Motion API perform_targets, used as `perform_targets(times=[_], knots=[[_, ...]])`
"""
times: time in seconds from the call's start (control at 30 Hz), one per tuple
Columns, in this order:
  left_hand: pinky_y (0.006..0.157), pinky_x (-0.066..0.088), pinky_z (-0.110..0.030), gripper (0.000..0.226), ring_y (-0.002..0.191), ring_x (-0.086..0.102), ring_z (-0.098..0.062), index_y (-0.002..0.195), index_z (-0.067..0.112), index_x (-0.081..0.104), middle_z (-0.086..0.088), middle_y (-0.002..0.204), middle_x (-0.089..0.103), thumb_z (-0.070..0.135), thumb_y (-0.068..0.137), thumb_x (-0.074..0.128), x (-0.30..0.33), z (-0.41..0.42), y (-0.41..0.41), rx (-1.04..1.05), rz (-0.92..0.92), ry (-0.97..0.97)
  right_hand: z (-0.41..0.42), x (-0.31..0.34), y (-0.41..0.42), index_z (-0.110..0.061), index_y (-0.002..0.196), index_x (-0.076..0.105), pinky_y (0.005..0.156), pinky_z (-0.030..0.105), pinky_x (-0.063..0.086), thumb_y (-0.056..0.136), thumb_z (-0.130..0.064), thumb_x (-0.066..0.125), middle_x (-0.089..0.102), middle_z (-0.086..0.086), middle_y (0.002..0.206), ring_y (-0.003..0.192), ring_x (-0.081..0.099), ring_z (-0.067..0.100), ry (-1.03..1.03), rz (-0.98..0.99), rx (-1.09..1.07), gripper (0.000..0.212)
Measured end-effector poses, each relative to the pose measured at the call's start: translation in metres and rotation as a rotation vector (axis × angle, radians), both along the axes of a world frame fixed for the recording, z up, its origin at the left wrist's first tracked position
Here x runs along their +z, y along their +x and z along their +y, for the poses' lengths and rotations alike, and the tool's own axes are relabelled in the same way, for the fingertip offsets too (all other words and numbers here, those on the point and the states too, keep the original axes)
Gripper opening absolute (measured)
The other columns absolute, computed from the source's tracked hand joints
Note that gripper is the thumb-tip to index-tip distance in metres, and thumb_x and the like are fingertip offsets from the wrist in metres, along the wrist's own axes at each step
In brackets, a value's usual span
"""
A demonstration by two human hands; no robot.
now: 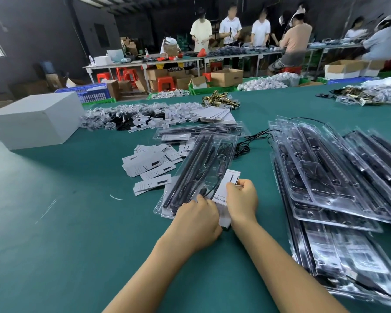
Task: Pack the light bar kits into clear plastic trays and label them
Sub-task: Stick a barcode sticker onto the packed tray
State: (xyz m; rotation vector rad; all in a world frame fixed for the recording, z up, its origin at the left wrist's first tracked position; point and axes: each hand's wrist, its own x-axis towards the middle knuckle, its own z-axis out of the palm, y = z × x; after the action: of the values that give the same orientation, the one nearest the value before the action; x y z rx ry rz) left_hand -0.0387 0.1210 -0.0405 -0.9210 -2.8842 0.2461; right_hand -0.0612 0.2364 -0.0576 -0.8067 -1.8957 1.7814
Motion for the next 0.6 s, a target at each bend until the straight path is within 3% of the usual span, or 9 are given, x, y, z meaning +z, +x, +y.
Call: perform_targets(times=[0.17, 0.27, 0.43, 0.6], knots=[[0.059, 0.034, -0.032, 0.025, 0.086, 0.061, -0.029, 0.113, 0.011, 0.035, -0.01, 0.095, 0.048, 0.024, 0.091, 0.038, 0.0, -0.004, 0.003, -0.082, 0.07, 0.044, 0.0, -0.001, -0.001, -0.014, 0.084, 0.051, 0.063, 0.031, 0.044, 0.086, -0.008, 0.049, 0.059, 0.0, 0.077, 0.072, 0.055, 0.022, -0.021, 0.007, -0.021, 0.006], [0.055, 0.031, -0.033, 0.026, 0.071, 0.054, -0.03, 0.117, 0.015, 0.032, -0.008, 0.088, 0.042, 0.022, 0.093, 0.037, 0.006, -0.009, 0.002, -0.123, 0.069, 0.042, 0.0, -0.002, -0.002, -0.015, 0.082, 0.048, 0.062, 0.032, 0.044, 0.085, -0.007, 0.047, 0.056, 0.0, 0.076, 0.069, 0.052, 0.022, -0.054, 0.008, -0.039, 0.008], [0.062, 0.03, -0.034, 0.018, 0.081, 0.054, -0.033, 0.106, 0.02, 0.047, -0.007, 0.092, 0.051, 0.027, 0.1, 0.032, 0.019, -0.026, -0.007, -0.184, -0.031, 0.124, 0.002, -0.003, -0.004, -0.013, 0.081, 0.047, 0.057, 0.031, 0.039, 0.081, -0.005, 0.044, 0.052, 0.004, 0.074, 0.065, 0.046, 0.023, -0.12, -0.006, -0.033, 0.008], [0.062, 0.028, -0.032, 0.016, 0.077, 0.05, -0.023, 0.097, 0.022, 0.055, 0.0, 0.086, 0.056, 0.027, 0.09, 0.041, 0.02, -0.033, -0.004, -0.203, -0.085, 0.311, 0.009, 0.003, -0.003, -0.015, 0.07, 0.041, 0.053, 0.028, 0.036, 0.08, 0.001, 0.048, 0.049, 0.007, 0.065, 0.058, 0.045, 0.019, -0.337, 0.042, -0.071, 0.02]])
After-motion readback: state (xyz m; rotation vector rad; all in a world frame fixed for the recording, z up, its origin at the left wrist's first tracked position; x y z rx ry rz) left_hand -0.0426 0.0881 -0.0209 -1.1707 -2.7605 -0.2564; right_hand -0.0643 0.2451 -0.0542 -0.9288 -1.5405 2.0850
